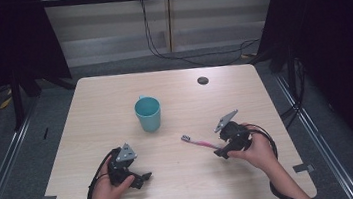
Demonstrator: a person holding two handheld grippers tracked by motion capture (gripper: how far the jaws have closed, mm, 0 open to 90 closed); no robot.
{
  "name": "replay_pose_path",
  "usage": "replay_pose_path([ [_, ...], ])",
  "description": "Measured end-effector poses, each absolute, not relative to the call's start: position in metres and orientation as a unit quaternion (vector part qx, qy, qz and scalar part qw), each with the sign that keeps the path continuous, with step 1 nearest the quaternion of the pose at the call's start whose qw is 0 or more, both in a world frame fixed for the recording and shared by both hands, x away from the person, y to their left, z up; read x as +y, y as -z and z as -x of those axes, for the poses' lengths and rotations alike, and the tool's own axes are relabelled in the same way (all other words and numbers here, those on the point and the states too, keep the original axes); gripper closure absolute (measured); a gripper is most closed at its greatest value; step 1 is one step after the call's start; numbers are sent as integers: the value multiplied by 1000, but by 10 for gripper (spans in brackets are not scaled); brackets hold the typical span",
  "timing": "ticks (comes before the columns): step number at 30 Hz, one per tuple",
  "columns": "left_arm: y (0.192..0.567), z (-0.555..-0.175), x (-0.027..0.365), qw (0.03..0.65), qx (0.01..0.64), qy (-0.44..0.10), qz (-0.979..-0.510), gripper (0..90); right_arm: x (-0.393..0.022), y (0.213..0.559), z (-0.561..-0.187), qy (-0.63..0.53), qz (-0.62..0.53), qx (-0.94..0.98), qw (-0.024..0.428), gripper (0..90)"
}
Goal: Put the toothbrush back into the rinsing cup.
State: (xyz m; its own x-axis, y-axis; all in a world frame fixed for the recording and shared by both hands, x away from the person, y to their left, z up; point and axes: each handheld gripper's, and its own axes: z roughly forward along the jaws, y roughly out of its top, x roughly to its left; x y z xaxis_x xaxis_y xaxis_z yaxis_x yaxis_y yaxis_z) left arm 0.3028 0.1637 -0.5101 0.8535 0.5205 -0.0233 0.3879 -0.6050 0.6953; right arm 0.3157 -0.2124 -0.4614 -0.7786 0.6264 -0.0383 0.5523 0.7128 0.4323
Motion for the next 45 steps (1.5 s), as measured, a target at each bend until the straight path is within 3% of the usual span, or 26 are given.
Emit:
replay_pose_path([
  [20, 510, -303, 164, 365, 255, -91, -891, 0, -181, 454, -344, -158, -292, 942, 47, 449],
  [45, 510, -303, 164, 364, 255, -91, -891, 0, -202, 462, -336, -71, -298, 952, 16, 652],
])
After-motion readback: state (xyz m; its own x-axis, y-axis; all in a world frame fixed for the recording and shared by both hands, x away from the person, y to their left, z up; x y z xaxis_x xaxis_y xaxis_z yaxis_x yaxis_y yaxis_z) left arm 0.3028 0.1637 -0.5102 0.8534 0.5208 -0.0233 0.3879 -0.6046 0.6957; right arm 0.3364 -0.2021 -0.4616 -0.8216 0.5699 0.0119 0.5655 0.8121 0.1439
